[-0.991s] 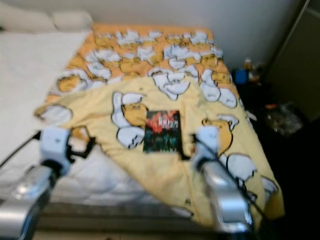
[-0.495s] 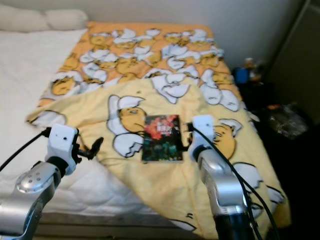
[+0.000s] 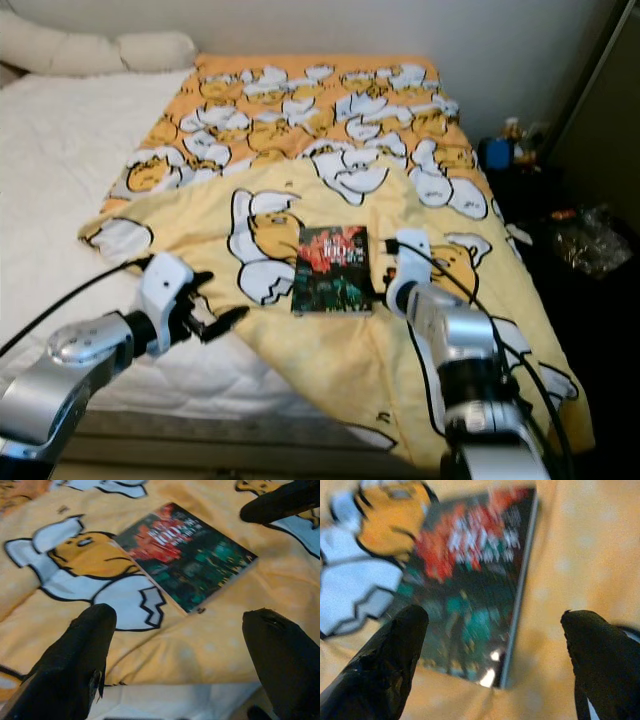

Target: Clean up the room

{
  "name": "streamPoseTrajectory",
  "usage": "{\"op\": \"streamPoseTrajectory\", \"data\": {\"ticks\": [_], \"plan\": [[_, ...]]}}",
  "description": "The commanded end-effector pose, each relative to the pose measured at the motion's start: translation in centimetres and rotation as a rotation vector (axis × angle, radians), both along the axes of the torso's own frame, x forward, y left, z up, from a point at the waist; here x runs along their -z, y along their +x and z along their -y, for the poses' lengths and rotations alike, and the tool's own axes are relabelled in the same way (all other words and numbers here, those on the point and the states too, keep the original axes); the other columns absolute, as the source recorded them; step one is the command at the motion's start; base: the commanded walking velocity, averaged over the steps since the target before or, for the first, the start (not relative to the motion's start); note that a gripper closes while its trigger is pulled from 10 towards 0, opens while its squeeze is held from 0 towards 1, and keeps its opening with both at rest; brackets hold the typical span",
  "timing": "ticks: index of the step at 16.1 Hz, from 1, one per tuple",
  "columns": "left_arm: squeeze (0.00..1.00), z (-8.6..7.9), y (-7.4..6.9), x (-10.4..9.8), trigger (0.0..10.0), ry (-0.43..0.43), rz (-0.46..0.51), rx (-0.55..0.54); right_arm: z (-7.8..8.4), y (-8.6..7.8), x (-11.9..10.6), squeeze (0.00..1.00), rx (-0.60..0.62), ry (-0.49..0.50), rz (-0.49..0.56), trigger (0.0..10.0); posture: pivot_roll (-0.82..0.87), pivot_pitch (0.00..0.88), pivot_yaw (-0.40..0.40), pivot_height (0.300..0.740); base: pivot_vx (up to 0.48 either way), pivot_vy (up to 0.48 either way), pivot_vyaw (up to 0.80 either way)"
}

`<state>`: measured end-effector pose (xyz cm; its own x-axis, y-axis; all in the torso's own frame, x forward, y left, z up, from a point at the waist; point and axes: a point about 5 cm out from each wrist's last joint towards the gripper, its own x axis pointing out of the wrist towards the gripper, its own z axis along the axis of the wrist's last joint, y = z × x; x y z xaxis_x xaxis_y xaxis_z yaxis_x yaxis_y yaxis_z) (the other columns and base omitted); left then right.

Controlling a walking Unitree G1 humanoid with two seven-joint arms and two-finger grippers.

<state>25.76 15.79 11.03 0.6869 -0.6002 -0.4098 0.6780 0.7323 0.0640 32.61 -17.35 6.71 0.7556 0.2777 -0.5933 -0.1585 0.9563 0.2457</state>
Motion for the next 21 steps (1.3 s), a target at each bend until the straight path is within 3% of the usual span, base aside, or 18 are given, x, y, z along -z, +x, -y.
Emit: {"op": "streamPoseTrajectory", "data": {"ticks": [1, 5, 8, 10, 13, 14, 20, 21], "plan": [[1.0, 0.1, 0.5, -0.7, 10.0, -0.005, 0.007, 0.042, 0.6, 0.4, 0.3, 1.0, 0.016, 0.014, -0.027, 10.0, 0.01, 0.0, 0.081, 0.74, 0.0, 0.0, 0.0], [1.0, 0.0, 0.8, -1.2, 10.0, -0.012, -0.024, 0.139, 1.7, 0.8, 0.9, 1.0, 0.044, 0.061, -0.114, 10.0, 0.02, 0.0, 0.092, 0.74, 0.0, 0.0, 0.0], [1.0, -0.1, 0.6, -1.1, 10.0, -0.022, -0.038, 0.157, 1.3, 1.1, 0.1, 1.0, 0.012, 0.201, -0.098, 10.0, 0.03, 0.0, 0.08, 0.74, 0.0, 0.0, 0.0], [1.0, 0.0, 0.4, -1.0, 10.0, -0.03, -0.051, 0.175, 1.0, 1.1, 0.3, 1.0, -0.03, 0.232, -0.103, 10.0, 0.03, 0.0, 0.078, 0.74, 0.0, 0.0, 0.0], [1.0, 0.3, 0.1, -0.7, 10.0, -0.042, -0.072, 0.2, 0.5, 0.5, 1.4, 0.34, -0.028, 0.267, -0.146, 10.0, 0.03, 0.0, 0.073, 0.74, 0.0, 0.0, 0.0], [1.0, 0.3, 0.1, -0.6, 10.0, -0.045, -0.076, 0.201, 0.5, 0.3, 1.8, 0.0, -0.016, 0.266, -0.157, 10.0, 0.03, 0.0, 0.073, 0.74, 0.0, 0.0, 0.0], [1.0, 0.2, -0.2, 0.0, 10.0, -0.042, -0.102, 0.203, 0.4, -0.6, 3.5, 0.0, 0.033, 0.273, -0.207, 10.0, 0.04, 0.0, 0.066, 0.74, 0.0, 0.0, 0.0], [1.0, 0.3, -0.3, 0.2, 10.0, -0.033, -0.11, 0.213, 0.4, -1.7, 4.9, 0.0, 0.035, 0.224, -0.249, 10.0, 0.05, 0.0, 0.066, 0.74, 0.0, 0.0, 0.0]]}}
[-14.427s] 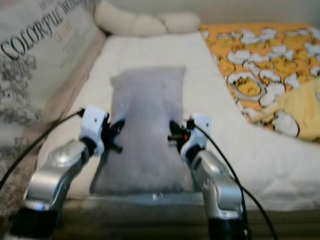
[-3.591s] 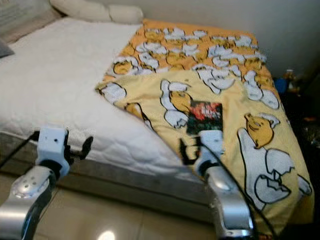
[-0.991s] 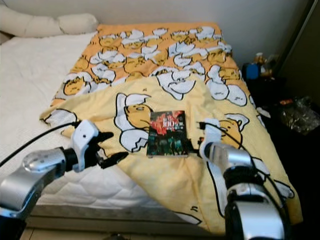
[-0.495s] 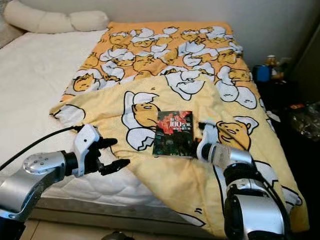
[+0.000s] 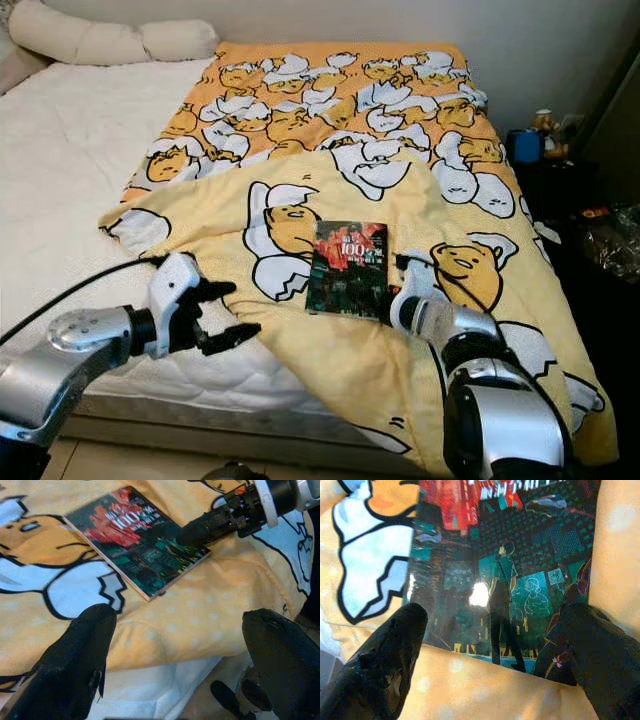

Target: Clean up the room

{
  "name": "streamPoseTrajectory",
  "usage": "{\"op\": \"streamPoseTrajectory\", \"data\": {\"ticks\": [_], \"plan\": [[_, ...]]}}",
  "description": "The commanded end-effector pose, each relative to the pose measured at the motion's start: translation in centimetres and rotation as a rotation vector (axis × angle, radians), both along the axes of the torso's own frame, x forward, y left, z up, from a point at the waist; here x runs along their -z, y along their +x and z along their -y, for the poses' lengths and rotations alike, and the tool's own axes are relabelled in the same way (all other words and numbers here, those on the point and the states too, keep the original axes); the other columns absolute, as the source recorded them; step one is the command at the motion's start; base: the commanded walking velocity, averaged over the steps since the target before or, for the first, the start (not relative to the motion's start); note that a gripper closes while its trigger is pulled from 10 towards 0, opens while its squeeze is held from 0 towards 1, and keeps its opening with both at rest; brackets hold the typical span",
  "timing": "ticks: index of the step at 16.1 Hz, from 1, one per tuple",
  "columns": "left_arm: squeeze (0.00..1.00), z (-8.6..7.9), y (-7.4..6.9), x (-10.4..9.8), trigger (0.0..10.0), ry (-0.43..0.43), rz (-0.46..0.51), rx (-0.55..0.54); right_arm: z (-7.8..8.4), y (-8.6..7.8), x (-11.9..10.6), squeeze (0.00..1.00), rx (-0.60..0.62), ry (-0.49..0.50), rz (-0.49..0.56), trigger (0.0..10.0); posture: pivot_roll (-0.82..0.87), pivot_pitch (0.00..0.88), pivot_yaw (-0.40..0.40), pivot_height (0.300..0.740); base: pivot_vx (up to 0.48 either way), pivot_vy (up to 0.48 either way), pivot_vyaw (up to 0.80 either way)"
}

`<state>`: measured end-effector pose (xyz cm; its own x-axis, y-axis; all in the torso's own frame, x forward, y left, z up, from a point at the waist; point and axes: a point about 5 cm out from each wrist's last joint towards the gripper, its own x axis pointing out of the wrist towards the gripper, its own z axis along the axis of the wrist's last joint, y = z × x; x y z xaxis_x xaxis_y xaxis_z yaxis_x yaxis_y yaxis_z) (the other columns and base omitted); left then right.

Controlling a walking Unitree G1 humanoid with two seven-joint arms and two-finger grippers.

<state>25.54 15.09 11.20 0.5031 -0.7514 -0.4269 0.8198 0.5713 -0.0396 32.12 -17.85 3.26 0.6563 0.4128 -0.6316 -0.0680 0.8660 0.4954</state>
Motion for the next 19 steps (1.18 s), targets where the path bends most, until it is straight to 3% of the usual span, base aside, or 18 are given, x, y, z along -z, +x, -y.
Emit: {"op": "streamPoseTrajectory", "data": {"ticks": [1, 3, 6, 11, 14, 17, 19], "plan": [[1.0, -0.3, -0.1, 0.4, 10.0, 0.024, -0.018, -0.001, -0.1, -1.3, 1.7, 0.0, -0.003, -0.034, -0.08, 10.0, 0.05, 0.0, 0.066, 0.74, 0.0, 0.0, 0.0], [1.0, -0.5, -0.3, 0.8, 10.0, 0.031, -0.044, 0.008, 0.6, -1.6, 2.1, 0.0, 0.042, -0.079, -0.066, 10.0, 0.05, 0.0, 0.069, 0.74, 0.0, 0.0, 0.0], [1.0, -1.3, -0.1, 1.2, 10.0, 0.036, -0.072, 0.018, 1.9, -0.9, 1.1, 0.0, 0.084, -0.036, -0.003, 10.0, 0.04, 0.0, 0.074, 0.74, 0.0, 0.0, 0.0], [1.0, -2.0, 0.4, 0.7, 10.0, 0.007, -0.097, 0.108, 3.7, -0.9, 0.1, 0.0, 0.079, 0.034, -0.003, 10.0, 0.04, 0.0, 0.079, 0.74, 0.0, 0.0, 0.0], [1.0, -1.9, 0.8, 0.6, 10.0, 0.012, -0.093, 0.126, 2.7, -1.0, 0.0, 0.0, 0.014, 0.118, -0.002, 10.0, 0.04, 0.0, 0.079, 0.74, 0.0, 0.0, 0.0], [1.0, -1.7, 1.0, 0.6, 10.0, 0.005, -0.089, 0.133, 1.7, -0.6, -0.4, 0.0, 0.027, 0.241, 0.026, 10.0, 0.04, 0.0, 0.084, 0.74, 0.0, 0.0, 0.0], [1.0, -1.7, 0.9, 0.6, 10.0, 0.003, -0.09, 0.138, 1.1, -0.9, -0.2, 0.0, 0.0, 0.251, 0.013, 10.0, 0.04, 0.0, 0.084, 0.74, 0.0, 0.0, 0.0]]}}
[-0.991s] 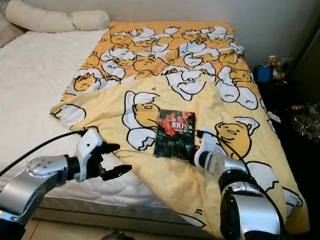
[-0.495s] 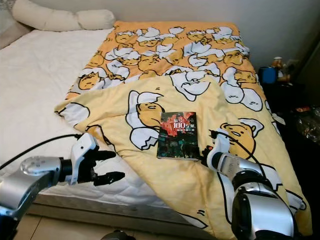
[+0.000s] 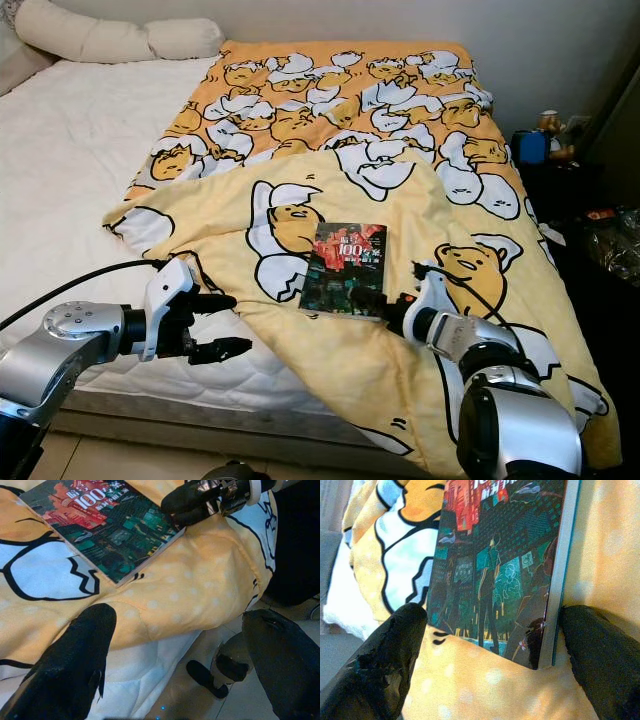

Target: Clean up the room

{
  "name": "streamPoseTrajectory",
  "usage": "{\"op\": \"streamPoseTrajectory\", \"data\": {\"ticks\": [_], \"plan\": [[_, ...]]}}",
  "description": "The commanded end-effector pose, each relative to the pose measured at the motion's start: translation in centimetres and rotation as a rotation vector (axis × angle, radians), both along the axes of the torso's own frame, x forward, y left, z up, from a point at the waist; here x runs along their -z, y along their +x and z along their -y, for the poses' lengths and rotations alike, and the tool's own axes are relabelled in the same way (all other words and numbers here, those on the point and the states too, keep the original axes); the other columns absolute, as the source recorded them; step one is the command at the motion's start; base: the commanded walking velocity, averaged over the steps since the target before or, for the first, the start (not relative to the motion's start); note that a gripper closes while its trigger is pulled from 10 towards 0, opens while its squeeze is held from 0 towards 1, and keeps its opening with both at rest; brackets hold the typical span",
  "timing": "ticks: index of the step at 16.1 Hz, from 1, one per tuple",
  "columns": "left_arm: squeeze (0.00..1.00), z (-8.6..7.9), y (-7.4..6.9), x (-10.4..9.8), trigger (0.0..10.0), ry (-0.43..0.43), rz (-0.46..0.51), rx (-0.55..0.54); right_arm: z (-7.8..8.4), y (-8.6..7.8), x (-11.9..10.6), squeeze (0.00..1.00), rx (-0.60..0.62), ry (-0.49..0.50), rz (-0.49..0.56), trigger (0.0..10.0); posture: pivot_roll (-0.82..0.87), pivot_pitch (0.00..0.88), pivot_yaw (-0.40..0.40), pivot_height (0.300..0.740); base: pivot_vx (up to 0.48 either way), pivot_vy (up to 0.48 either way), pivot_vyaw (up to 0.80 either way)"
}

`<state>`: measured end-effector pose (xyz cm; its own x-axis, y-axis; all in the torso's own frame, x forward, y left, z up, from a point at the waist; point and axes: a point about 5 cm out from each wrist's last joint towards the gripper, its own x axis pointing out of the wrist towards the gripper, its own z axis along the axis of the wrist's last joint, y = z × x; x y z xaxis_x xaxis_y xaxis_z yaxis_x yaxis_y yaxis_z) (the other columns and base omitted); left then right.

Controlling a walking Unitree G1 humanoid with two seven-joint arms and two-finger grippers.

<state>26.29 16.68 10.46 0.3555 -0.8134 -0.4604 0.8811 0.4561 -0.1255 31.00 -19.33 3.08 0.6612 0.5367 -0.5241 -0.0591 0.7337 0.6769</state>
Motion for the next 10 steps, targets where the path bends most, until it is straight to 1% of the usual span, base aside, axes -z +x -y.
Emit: {"op": "streamPoseTrajectory", "data": {"ticks": [1, 2, 3, 5, 6, 8, 10], "plan": [[1.0, -0.2, 0.2, -0.1, 10.0, 0.012, 0.006, 0.005, -0.6, 0.2, -0.3, 0.0, -0.01, 0.038, 0.015, 10.0, 0.04, 0.0, 0.085, 0.74, 0.0, 0.0, 0.0], [1.0, -0.1, 0.1, -0.1, 10.0, 0.012, 0.005, 0.005, -0.9, 0.4, -0.5, 0.0, -0.006, 0.071, 0.025, 10.0, 0.04, 0.0, 0.085, 0.74, 0.0, 0.0, 0.0], [1.0, -0.1, 0.1, 0.0, 10.0, 0.011, 0.004, 0.004, -1.1, 0.4, -0.5, 0.0, -0.008, 0.075, 0.024, 10.0, 0.04, 0.0, 0.086, 0.74, 0.0, 0.0, 0.0], [1.0, 0.0, 0.2, 0.1, 10.0, 0.012, 0.005, 0.001, -1.5, 0.1, 0.2, 0.0, 0.0, 0.029, -0.009, 10.0, 0.04, 0.0, 0.09, 0.74, 0.0, 0.0, 0.0], [1.0, 0.0, 0.2, 0.2, 10.0, 0.013, 0.005, 0.0, -1.7, 0.0, 0.6, 0.0, 0.023, 0.02, -0.027, 10.0, 0.04, 0.0, 0.092, 0.74, 0.0, 0.0, 0.0], [1.0, 0.0, 0.2, 0.2, 10.0, 0.013, 0.004, -0.003, -2.5, 0.0, 0.8, 0.0, 0.075, 0.073, -0.04, 10.0, 0.04, 0.0, 0.097, 0.74, 0.0, 0.0, 0.0], [1.0, 0.0, 0.2, 0.2, 10.0, 0.01, 0.002, -0.009, -3.7, 0.8, -0.1, 0.0, 0.135, 0.201, -0.015, 10.0, 0.04, 0.0, 0.103, 0.74, 0.0, 0.0, 0.0]]}}
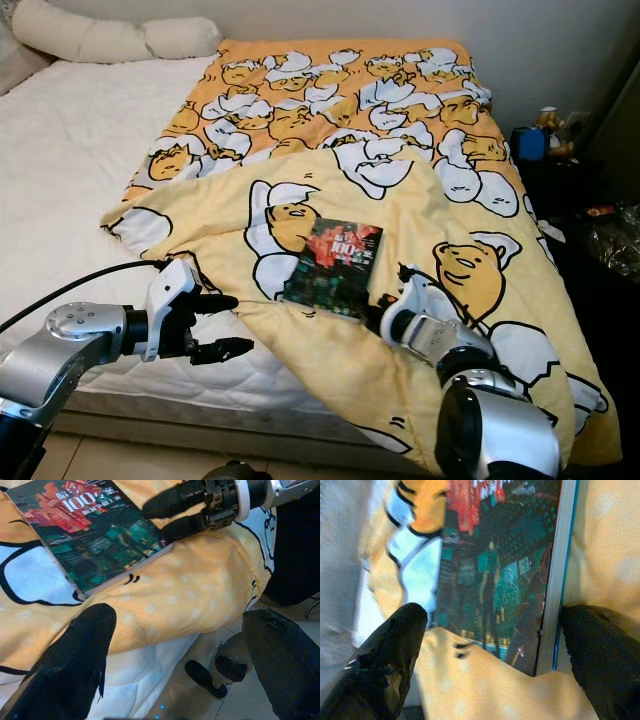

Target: Clean up the room

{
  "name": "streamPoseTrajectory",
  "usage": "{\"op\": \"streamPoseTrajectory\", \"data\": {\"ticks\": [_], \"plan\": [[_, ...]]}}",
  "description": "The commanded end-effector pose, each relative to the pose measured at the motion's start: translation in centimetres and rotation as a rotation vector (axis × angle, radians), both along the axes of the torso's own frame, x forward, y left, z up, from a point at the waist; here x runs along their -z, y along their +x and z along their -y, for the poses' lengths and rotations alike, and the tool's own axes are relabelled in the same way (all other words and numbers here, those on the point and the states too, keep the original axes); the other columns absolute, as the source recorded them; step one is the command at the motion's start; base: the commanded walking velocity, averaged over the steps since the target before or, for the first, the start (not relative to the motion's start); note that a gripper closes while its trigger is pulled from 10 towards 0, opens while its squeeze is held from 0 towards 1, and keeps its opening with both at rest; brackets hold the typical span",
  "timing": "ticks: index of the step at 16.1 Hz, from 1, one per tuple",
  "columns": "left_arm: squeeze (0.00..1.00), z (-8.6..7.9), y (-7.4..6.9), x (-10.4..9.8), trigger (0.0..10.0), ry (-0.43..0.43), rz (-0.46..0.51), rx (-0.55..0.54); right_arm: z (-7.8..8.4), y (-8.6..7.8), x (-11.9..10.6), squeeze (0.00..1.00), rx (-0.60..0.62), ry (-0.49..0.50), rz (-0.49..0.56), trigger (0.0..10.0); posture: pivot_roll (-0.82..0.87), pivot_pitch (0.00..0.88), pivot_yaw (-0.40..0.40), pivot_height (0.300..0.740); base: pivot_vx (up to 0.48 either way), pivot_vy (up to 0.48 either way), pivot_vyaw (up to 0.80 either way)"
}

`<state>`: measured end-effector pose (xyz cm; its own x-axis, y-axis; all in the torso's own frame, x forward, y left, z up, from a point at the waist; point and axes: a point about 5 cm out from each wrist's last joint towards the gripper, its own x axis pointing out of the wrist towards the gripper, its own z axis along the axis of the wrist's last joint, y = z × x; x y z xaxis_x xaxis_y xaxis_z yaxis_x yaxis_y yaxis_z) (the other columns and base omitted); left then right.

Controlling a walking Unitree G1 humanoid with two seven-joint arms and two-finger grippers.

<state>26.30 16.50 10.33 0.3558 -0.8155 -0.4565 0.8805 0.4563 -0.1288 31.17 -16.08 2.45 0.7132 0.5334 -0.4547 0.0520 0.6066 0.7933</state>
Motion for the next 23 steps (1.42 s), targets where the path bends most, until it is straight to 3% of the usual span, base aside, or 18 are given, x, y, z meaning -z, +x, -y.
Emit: {"op": "streamPoseTrajectory", "data": {"ticks": [1, 4, 5, 6, 7, 8, 10, 23], "plan": [[1.0, -0.3, 0.2, 0.0, 10.0, 0.015, 0.003, -0.008, -0.6, 0.8, -0.9, 0.0, 0.018, 0.041, 0.026, 10.0, 0.04, 0.0, 0.103, 0.74, 0.0, 0.0, 0.0], [1.0, -0.3, 0.3, -0.1, 10.0, 0.012, 0.01, -0.019, -0.5, 2.3, -2.8, 0.0, 0.096, 0.127, 0.081, 10.0, 0.04, 0.0, 0.102, 0.74, 0.0, 0.0, 0.0], [1.0, -0.4, 0.3, -0.1, 10.0, 0.012, 0.012, -0.024, -0.6, 2.6, -3.2, 0.0, 0.103, 0.132, 0.091, 5.8, 0.05, 0.0, 0.095, 0.74, 0.0, 0.0, 0.0], [1.0, -0.4, 0.3, 0.0, 10.0, 0.013, 0.012, -0.024, -0.6, 2.7, -3.2, 0.0, 0.101, 0.129, 0.092, 4.2, 0.05, 0.0, 0.095, 0.74, 0.0, 0.0, 0.0], [1.0, -0.4, 0.3, 0.0, 10.0, 0.014, 0.011, -0.025, -0.7, 2.7, -3.2, 0.0, 0.099, 0.117, 0.089, 1.6, 0.05, 0.0, 0.095, 0.74, 0.0, 0.0, 0.0], [1.0, -0.4, 0.3, 0.0, 10.0, 0.014, 0.011, -0.025, -0.8, 2.7, -3.1, 0.0, 0.097, 0.102, 0.079, 0.4, 0.05, 0.0, 0.095, 0.74, 0.0, 0.0, 0.0], [1.0, -0.4, 0.3, 0.1, 10.0, 0.017, 0.011, -0.026, -0.9, 2.5, -2.8, 0.0, 0.099, 0.09, 0.064, 0.0, 0.05, 0.0, 0.092, 0.74, 0.0, 0.0, 0.0], [1.0, -0.3, 0.3, 0.2, 10.0, 0.017, 0.017, -0.03, -0.5, 2.0, -2.0, 0.0, 0.113, 0.056, 0.036, 0.0, 0.05, 0.0, 0.084, 0.74, 0.0, 0.0, 0.0]]}}
